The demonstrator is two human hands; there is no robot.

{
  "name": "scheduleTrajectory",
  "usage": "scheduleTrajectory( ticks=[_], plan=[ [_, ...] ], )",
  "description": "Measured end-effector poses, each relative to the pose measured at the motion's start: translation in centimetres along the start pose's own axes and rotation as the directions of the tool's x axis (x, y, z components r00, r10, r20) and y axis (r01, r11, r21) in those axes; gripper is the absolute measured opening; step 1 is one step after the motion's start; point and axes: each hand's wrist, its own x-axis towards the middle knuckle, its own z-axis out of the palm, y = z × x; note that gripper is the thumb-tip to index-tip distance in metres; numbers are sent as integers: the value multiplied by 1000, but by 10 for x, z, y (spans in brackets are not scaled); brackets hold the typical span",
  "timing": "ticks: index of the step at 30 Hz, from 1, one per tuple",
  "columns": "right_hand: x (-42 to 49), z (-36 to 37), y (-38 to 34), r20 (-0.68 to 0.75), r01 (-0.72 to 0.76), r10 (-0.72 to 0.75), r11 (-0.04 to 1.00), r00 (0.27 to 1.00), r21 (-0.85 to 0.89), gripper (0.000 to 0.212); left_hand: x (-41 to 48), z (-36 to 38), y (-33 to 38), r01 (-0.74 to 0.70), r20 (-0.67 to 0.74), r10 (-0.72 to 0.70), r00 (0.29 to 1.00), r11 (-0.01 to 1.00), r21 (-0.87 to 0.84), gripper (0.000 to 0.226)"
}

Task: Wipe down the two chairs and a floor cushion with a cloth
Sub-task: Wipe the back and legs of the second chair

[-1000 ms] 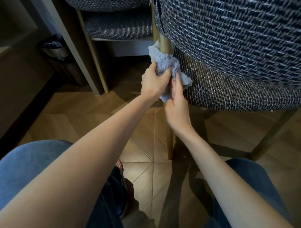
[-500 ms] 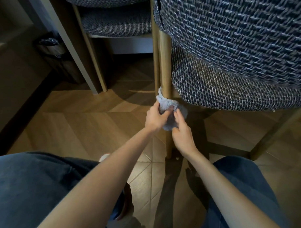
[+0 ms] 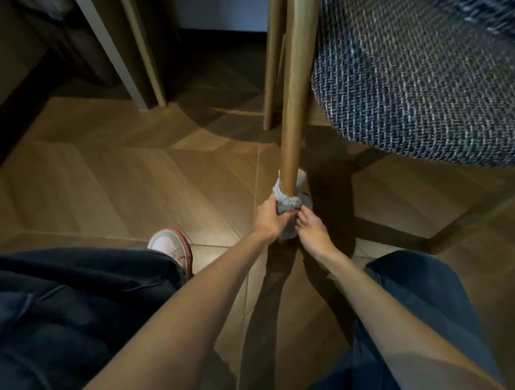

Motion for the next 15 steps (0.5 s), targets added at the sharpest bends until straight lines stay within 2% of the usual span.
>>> scheduleTrajectory(
  ticks=[5,9,11,13,15],
  plan=[
    [1,5,23,116,-132,131,991,984,-1,44,0,22,-29,154,52,-160,986,983,101,41],
    [-3,3,17,102,-102,93,991,990,82,45,-3,22,-24,166,44,-170,985,983,73,37],
    [-9,-1,7,60,-3,-7,986,998,170,46,-8,17,-13,118,26,-118,993,993,8,33],
    [-12,-8,-7,24,99,-110,955,994,279,45,-12,7,5,-12,-19,12,1000,1000,-6,31],
    [-15,-17,-26,-2,186,-194,939,981,289,43,-18,-8,27,-159,-55,159,986,987,1,30]
  ],
)
